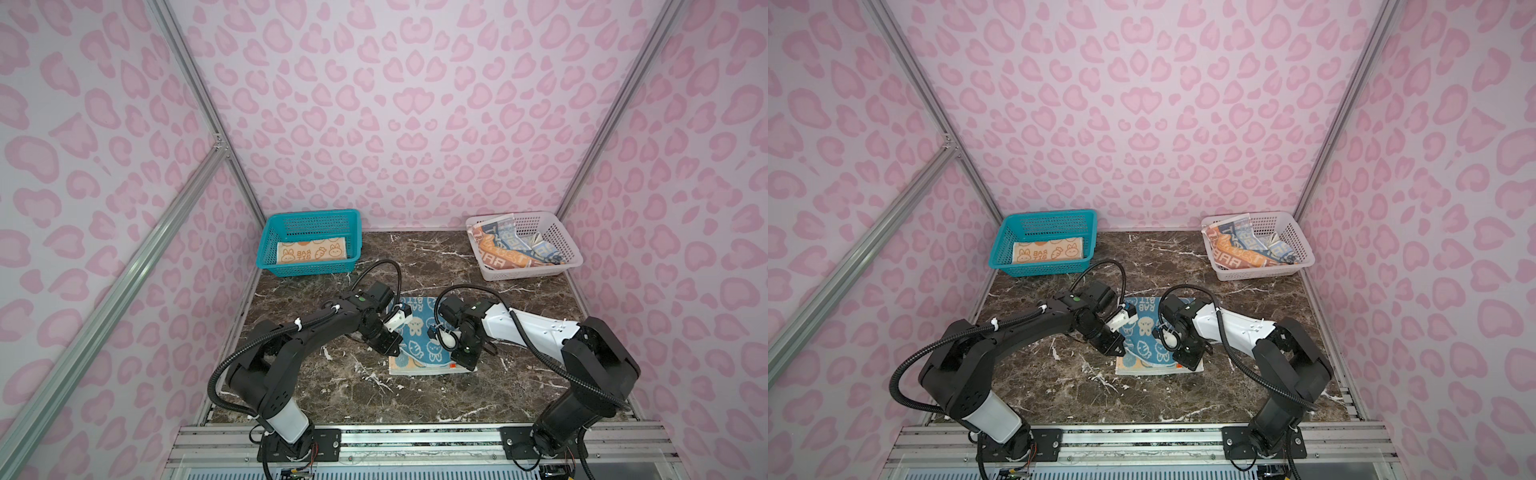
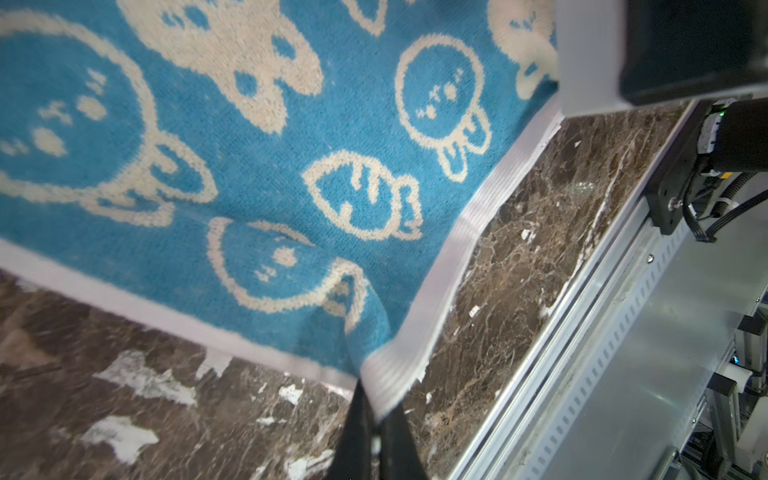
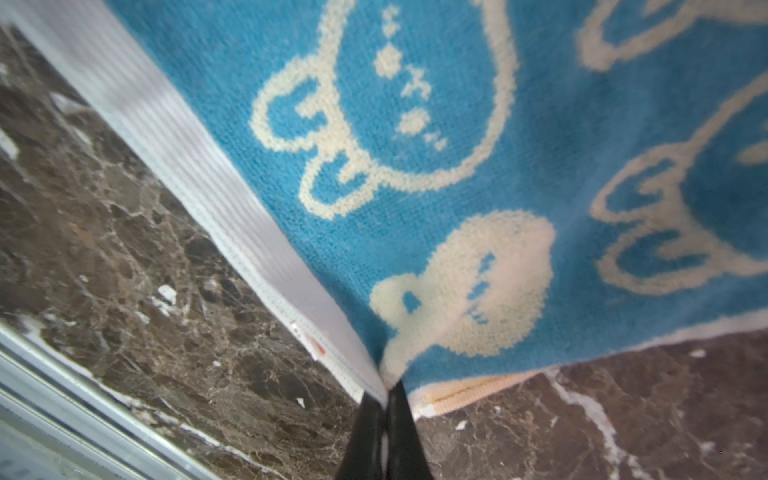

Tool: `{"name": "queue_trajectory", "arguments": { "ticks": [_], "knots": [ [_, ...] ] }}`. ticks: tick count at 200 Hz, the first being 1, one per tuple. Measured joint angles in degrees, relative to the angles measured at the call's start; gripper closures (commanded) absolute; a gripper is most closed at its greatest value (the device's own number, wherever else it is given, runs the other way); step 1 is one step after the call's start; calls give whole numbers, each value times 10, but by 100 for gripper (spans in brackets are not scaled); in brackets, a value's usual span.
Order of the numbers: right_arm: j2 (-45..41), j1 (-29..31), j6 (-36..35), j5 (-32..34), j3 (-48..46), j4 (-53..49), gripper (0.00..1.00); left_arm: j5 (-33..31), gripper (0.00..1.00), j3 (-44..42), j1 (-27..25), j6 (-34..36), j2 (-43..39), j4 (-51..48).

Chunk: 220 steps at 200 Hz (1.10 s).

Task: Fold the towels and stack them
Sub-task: 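Lower the folded edge onto the near edge and open both grippers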

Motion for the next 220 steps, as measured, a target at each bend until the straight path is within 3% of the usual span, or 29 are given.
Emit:
{"name": "queue_trajectory", "arguments": {
  "ticks": [71,134,183,220],
  "knots": [
    [-18,0,-9,9,20,-9,100,5,97,18,-1,0,1,-9],
    [-99,-19,-18,32,45,-33,100,26,97,37,-2,0,-35,-23],
    [-56,-12,-26,38,30,-58,100,33,97,7,-22,-6,-3,-23],
    [-9,0,-33,23,31,-69,87,28,97,2,-26,-6,17,-23]
  ]
}}
